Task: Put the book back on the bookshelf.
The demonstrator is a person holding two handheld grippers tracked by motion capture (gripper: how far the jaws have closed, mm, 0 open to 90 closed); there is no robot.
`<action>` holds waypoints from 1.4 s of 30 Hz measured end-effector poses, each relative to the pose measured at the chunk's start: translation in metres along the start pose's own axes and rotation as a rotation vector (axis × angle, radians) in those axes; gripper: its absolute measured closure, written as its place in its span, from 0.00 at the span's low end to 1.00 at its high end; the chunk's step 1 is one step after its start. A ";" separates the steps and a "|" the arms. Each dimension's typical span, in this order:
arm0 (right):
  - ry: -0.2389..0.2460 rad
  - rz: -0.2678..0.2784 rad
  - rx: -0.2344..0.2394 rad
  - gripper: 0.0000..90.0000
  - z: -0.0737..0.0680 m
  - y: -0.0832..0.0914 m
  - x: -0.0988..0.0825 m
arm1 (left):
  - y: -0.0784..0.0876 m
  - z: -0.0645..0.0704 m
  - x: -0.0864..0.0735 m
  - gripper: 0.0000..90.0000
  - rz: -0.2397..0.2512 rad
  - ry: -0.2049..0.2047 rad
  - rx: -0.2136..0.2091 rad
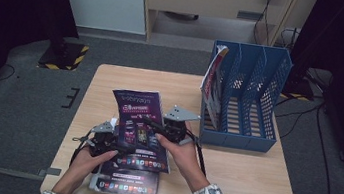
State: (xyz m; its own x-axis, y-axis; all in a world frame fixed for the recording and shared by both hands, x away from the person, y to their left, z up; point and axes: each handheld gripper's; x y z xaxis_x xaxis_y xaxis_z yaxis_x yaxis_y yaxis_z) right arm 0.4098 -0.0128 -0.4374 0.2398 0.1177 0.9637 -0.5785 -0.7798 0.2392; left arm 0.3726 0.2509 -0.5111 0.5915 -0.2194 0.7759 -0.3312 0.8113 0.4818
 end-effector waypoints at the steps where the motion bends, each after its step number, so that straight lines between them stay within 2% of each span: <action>1: 0.005 -0.003 -0.003 0.88 0.000 0.000 0.000 | 0.002 0.000 0.001 0.38 0.000 -0.006 -0.001; 2: 0.005 -0.003 -0.003 0.88 0.000 0.000 0.000 | 0.004 0.000 0.002 0.38 0.004 -0.011 0.002; 6: 0.006 0.002 0.009 0.88 0.003 0.000 0.001 | 0.010 0.003 0.004 0.53 0.023 -0.016 0.011; 13: -0.002 0.004 0.017 0.87 0.005 0.001 0.000 | 0.013 0.007 0.008 0.62 0.030 -0.034 0.027; 18: 0.000 -0.004 0.037 0.83 0.004 0.002 0.002 | 0.015 0.007 0.009 0.67 0.033 -0.037 0.020; 24: 0.037 -0.022 0.026 0.80 0.000 0.002 0.007 | 0.016 0.009 0.010 0.69 0.031 -0.056 0.025; 26: 0.058 -0.032 -0.008 0.87 0.000 0.003 0.008 | 0.016 0.011 0.010 0.69 0.031 -0.062 0.028; 28: 0.052 -0.044 -0.033 0.88 0.002 0.004 0.010 | 0.016 0.011 0.012 0.70 0.030 -0.068 0.029; 30: 0.054 -0.031 -0.035 0.89 0.005 0.005 0.010 | 0.017 0.011 0.013 0.71 0.033 -0.064 0.031; 37: 0.038 0.027 -0.025 0.91 0.011 0.007 0.014 | 0.019 0.005 0.029 0.77 0.053 -0.094 0.052; 42: 0.036 0.050 -0.026 0.92 0.014 0.009 0.018 | 0.020 0.002 0.035 0.81 0.085 -0.097 0.081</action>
State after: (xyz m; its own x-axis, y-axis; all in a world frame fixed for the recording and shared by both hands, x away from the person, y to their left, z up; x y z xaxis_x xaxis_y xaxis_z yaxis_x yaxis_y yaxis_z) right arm 0.4199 -0.0257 -0.4192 0.1822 0.1018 0.9780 -0.6089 -0.7693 0.1935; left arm 0.3849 0.2582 -0.4735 0.4867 -0.2062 0.8489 -0.4375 0.7836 0.4412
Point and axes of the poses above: each handheld gripper's, and its own axes: y roughly backward along the jaws, x roughly out of its top, z roughly to its right, and after that the axes turned 9 degrees about -x, right-handed
